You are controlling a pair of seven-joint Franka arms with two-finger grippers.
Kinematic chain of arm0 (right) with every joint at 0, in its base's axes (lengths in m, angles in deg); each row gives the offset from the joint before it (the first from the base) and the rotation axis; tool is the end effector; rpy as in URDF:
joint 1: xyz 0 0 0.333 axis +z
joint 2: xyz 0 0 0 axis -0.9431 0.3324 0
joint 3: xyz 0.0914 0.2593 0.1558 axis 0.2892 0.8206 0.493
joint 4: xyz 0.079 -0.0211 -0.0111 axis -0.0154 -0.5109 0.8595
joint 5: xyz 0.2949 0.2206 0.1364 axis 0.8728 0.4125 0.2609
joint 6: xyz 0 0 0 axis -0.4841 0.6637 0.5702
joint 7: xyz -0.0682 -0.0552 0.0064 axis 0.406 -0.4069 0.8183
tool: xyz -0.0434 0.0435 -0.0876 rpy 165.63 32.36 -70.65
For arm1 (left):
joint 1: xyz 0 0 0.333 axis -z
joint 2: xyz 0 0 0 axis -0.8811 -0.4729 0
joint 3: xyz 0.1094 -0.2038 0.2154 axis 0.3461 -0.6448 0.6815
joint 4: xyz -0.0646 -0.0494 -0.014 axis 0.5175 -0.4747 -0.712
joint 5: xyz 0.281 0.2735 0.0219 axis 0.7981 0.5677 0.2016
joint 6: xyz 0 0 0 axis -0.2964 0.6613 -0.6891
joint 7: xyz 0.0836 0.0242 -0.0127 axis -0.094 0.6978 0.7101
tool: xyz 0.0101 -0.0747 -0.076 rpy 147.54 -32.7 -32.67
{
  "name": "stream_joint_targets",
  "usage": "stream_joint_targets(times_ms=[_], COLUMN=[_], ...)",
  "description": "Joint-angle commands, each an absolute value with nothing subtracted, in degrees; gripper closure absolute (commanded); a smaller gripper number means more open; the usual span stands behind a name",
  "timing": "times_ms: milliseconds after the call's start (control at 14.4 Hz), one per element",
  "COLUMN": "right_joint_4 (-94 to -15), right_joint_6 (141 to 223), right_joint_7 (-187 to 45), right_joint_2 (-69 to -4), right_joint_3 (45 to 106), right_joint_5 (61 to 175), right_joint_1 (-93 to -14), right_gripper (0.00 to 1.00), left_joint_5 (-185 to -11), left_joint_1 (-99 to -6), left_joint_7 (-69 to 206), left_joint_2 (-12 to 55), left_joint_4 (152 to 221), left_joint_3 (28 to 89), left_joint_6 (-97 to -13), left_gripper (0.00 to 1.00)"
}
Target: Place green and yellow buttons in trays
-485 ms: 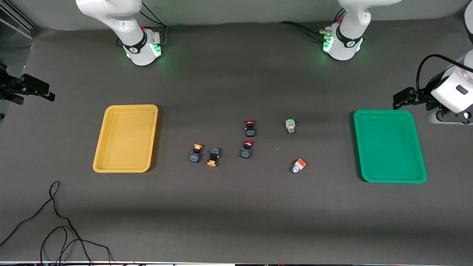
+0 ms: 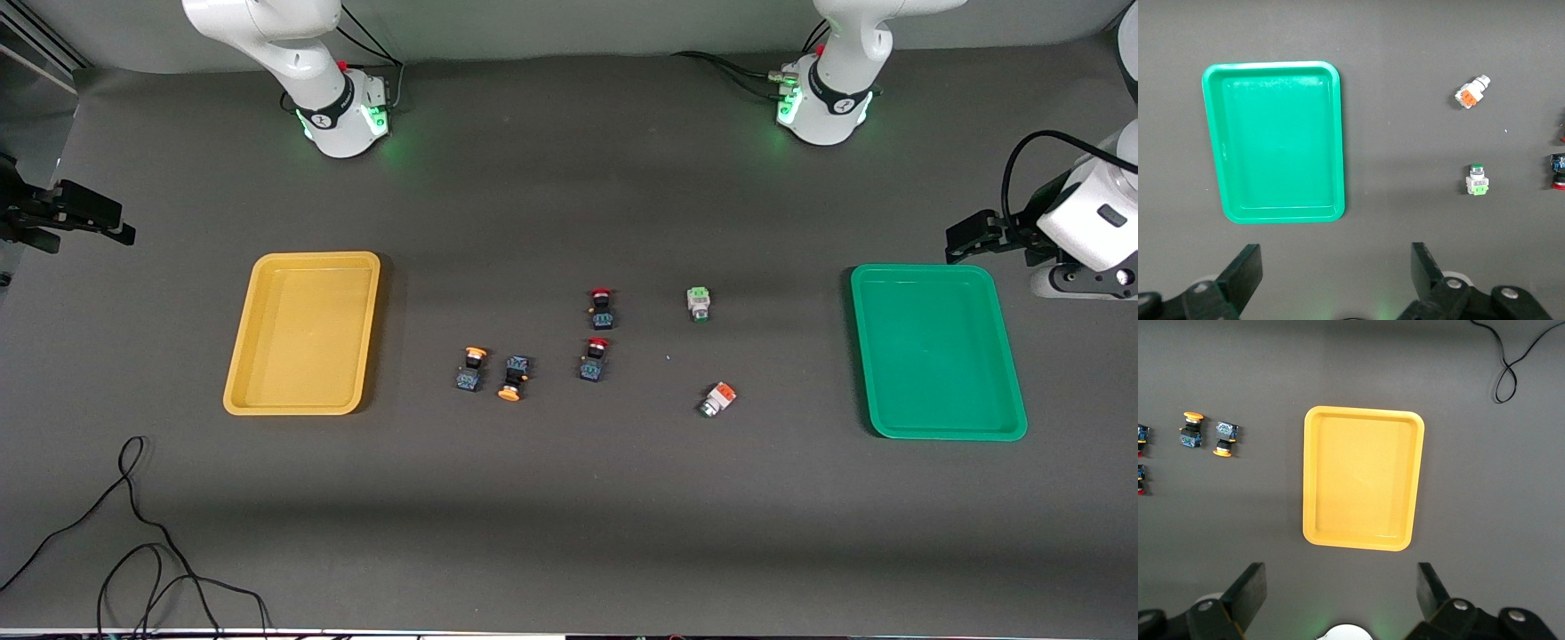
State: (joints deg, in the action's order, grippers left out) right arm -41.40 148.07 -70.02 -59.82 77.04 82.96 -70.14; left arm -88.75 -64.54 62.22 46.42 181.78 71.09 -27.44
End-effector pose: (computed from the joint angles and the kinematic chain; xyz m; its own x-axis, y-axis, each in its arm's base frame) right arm 0.5422 -0.0294 0.6437 0.9964 0.0445 -0.0723 0.0415 -0.9982 -0.0429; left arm 0.5527 -0.0266 0.5813 0.9947 -0.0435 -0.0931 -0.0435 -0.9991 0.0022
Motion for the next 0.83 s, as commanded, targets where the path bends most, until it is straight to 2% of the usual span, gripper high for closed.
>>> stream_joint_targets(times_ms=[0,415,762], right_joint_4=[-39.6,-37.8,-36.9], right_joint_6=[147.5,147.7,148.9], right_joint_7=[-69.4,-69.3,-69.4], right_joint_2=[-58.9,-57.3,-56.6], right_joint_3=[77.0,77.0,77.0], right_joint_5=[82.7,82.8,83.0], right_joint_1=[-70.5,-70.9,-71.0], right_gripper=[0.0,0.0,0.0], left_joint_5=[-88.4,-88.5,-93.0], left_joint_1=[-64.1,-61.8,-54.6], left_joint_7=[63.2,65.8,72.7], left_joint_2=[47.3,47.4,48.8], left_joint_4=[181.6,183.1,188.1], left_joint_3=[71.4,69.5,68.4], left_joint_6=[-26.7,-27.9,-29.6], left_gripper=[0.01,0.01,0.01])
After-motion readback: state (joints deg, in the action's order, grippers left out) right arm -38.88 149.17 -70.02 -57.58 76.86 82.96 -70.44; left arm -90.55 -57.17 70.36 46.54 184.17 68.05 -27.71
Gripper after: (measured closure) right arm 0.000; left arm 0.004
